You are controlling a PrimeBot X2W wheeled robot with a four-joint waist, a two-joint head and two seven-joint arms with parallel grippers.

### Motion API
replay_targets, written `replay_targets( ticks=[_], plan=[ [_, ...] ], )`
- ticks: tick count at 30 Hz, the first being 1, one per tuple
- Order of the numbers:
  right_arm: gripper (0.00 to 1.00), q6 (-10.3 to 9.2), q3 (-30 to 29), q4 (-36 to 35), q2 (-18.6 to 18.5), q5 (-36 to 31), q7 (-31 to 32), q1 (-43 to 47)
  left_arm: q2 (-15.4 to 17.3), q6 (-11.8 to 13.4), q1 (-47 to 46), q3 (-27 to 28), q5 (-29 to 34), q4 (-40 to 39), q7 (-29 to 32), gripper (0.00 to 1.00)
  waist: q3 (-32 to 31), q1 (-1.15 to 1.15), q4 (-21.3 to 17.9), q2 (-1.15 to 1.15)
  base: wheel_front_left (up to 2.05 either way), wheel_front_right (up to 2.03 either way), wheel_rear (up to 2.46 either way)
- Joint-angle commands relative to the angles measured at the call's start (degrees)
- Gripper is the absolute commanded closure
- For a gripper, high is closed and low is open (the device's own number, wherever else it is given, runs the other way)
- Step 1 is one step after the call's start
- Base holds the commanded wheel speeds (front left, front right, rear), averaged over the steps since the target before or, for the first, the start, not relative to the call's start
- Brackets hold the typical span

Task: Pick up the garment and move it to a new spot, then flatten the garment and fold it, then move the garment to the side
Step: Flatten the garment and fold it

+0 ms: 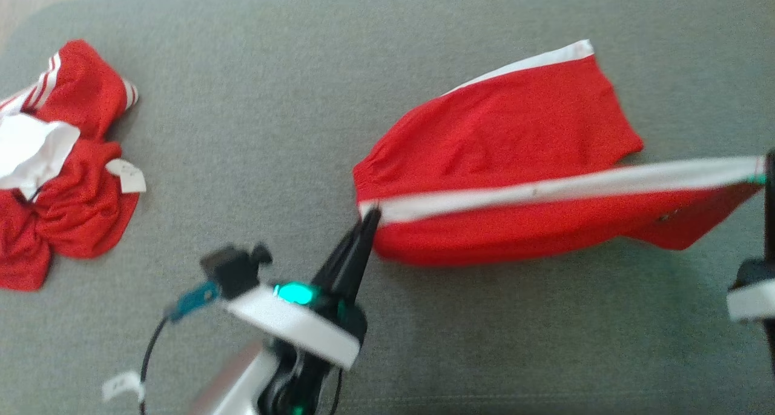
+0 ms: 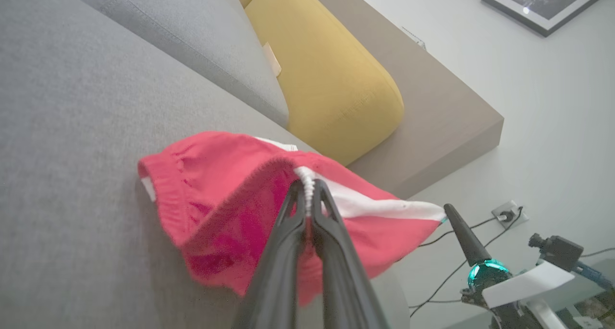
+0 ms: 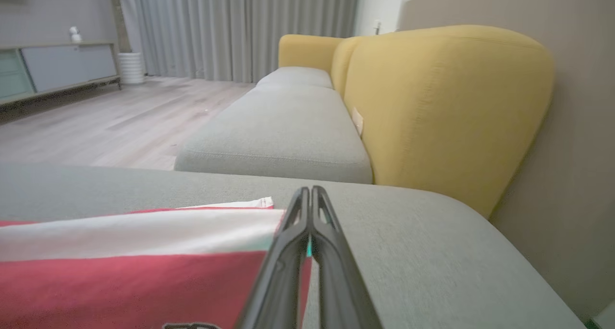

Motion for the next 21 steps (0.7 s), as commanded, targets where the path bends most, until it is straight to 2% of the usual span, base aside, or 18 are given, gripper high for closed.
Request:
replay_targets(
  ticks=[1,5,10,21],
  plan=[
    [1.0,-0.05,1.7,0.1,-3.2,-2.1,0.2,-4.2,-0.6,0.1,-5.1,1.3,-1.3,-0.3,-0.3,1.0,2.4,0.0,1.8,0.0,0.0,0.0,0.0],
    [1.0,-0.05,3.6,4.4,-5.8,-4.2,0.0,-10.3,-1.4,0.1,-10.2,0.8,-3.3,3.2,0.0,1.0,4.5,0.0,2.6,0.0,0.0,0.0,0.0],
    [1.0,-0.05,9.2,13.2,-9.5,-6.2,0.3,-21.6,-2.7,0.1,-16.2,1.4,-6.2,8.6,0.2,1.0,7.9,0.0,2.9,0.0,0.0,0.0,0.0],
    [1.0,-0.05,20.4,33.2,-16.7,-8.5,0.1,-41.6,-4.7,0.1,-25.3,-1.1,-13.0,13.3,0.4,1.0,12.7,0.0,6.0,0.0,0.0,0.0,0.0]
  ],
)
